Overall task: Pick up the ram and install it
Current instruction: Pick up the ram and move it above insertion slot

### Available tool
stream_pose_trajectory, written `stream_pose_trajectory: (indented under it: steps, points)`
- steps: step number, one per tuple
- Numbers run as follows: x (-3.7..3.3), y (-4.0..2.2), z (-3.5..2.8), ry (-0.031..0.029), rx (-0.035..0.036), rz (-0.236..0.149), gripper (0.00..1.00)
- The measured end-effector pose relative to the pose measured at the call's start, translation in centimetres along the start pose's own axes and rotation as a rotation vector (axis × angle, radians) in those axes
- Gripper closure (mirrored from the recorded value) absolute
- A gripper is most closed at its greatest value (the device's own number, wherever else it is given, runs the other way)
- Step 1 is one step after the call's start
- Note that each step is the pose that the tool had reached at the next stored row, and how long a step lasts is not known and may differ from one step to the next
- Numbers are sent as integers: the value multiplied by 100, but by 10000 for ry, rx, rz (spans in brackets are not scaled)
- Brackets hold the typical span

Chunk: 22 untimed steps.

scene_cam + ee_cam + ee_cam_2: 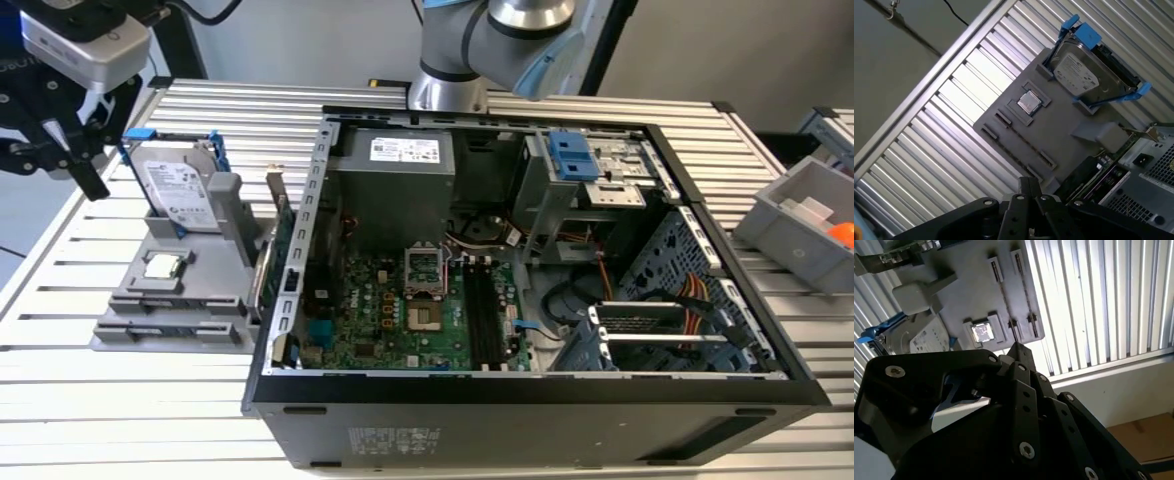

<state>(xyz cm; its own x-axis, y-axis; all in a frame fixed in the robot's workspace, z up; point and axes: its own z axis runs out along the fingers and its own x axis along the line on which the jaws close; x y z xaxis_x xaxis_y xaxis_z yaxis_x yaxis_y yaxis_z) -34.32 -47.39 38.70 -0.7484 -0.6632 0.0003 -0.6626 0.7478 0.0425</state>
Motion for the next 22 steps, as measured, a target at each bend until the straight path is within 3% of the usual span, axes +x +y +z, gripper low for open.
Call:
stream_pose_trajectory:
  steps: [12,22]
  points:
    - [0,0,0,29,0,-682,100]
    - [0,0,0,44,0,-1008,100]
